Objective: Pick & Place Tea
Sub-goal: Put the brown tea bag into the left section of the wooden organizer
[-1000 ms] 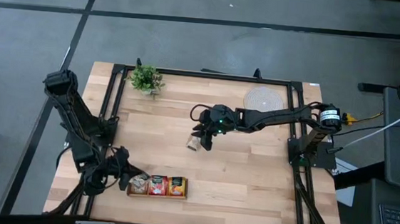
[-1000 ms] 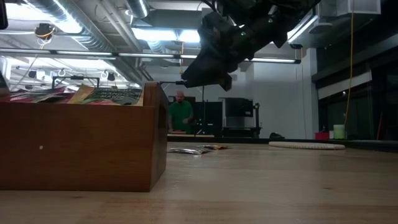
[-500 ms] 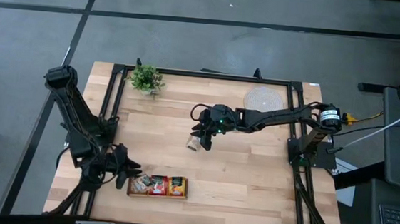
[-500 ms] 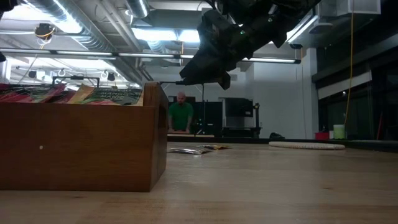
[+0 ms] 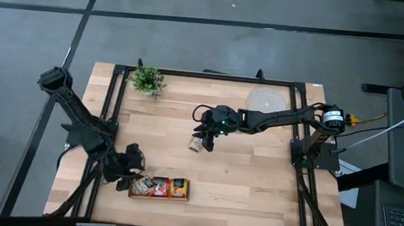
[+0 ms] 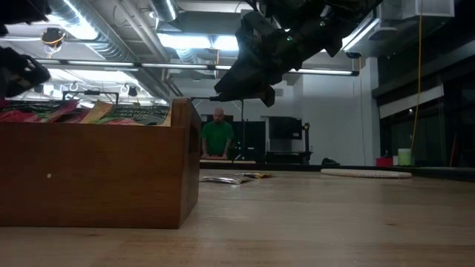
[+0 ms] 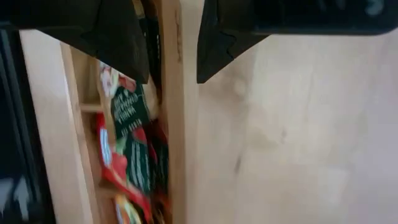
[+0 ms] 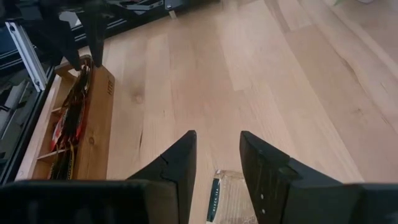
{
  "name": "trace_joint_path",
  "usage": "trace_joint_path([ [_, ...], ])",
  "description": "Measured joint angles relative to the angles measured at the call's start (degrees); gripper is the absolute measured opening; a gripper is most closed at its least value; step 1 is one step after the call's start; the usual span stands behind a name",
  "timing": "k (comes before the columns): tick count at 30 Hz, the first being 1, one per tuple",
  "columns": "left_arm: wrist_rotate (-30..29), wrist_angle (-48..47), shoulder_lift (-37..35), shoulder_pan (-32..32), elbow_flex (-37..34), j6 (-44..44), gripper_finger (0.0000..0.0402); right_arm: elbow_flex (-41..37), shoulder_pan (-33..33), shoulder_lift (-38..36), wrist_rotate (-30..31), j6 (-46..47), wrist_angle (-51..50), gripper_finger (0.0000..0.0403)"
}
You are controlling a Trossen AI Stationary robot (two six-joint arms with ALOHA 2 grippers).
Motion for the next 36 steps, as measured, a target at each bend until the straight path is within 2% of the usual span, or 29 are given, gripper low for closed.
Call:
trace_joint_path([
  [5, 10.21, 0.02, 0.00, 5.70, 0.00, 8.08, 0.0129, 0.00, 0.00, 0.00, 0.00, 0.06, -0.01, 0.0125],
  [9, 15.33, 0.18, -0.09, 8.02, 0.00, 10.95, 0.0129, 0.00, 0.00, 0.00, 0.00, 0.10, -0.03, 0.0125],
  [19, 16.44, 2.84, -2.70, 10.25, 0.00, 13.71, 0.0109, 0.00, 0.00, 0.00, 0.00, 0.03, -0.05, 0.0125],
  [24, 17.62, 2.12, -1.49, 11.72, 0.00, 13.24, 0.0100, 0.00, 0.00, 0.00, 0.00, -0.08, -0.06, 0.0125],
  [29, 17.97, 3.73, -0.80, 13.12, 0.00, 16.91, 0.0094, 0.00, 0.00, 0.00, 0.00, -0.14, -0.04, 0.0125],
  [36, 24.44, 6.38, -0.83, 15.00, 0.00, 17.85, 0.0083, 0.00, 0.00, 0.00, 0.00, -0.25, -0.56, 0.0125],
])
